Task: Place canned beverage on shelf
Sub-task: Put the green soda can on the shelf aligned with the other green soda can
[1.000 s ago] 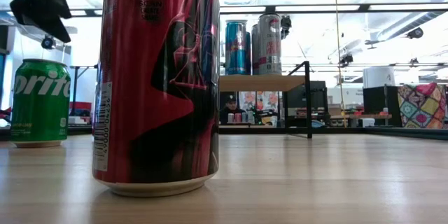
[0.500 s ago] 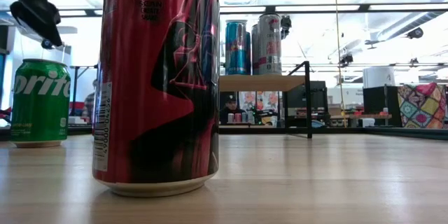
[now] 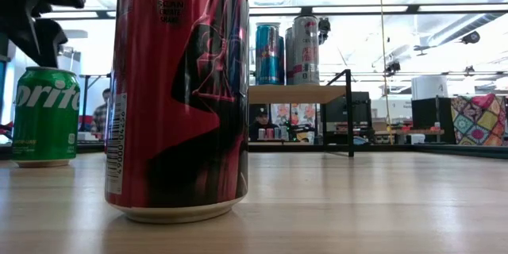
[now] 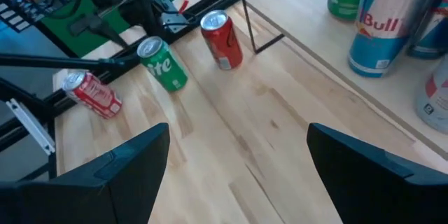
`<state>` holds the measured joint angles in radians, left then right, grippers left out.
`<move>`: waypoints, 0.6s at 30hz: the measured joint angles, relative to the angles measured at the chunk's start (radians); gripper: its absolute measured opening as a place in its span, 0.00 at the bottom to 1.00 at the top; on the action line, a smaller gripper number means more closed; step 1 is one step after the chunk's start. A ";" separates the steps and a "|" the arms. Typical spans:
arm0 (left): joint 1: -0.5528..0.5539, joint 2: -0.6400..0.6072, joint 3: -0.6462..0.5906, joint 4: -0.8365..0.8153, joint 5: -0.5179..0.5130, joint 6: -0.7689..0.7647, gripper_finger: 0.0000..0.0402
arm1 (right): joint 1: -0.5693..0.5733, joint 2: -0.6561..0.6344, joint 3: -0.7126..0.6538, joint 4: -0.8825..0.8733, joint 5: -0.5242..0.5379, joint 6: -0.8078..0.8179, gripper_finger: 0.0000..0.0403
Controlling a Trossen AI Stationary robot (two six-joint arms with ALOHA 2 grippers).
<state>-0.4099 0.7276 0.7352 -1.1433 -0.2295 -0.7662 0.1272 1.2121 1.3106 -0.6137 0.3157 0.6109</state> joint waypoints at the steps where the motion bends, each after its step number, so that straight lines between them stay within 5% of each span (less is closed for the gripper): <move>1: 0.000 0.000 -0.009 0.014 0.001 0.006 0.75 | -0.001 0.002 0.000 0.000 0.001 0.000 0.81; 18: 0.002 -0.004 -0.167 0.213 -0.018 0.097 0.75 | -0.001 0.061 0.003 0.022 0.000 0.026 0.81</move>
<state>-0.4077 0.7236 0.5685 -0.9298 -0.2471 -0.6695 0.1265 1.2729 1.3132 -0.5920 0.3157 0.6365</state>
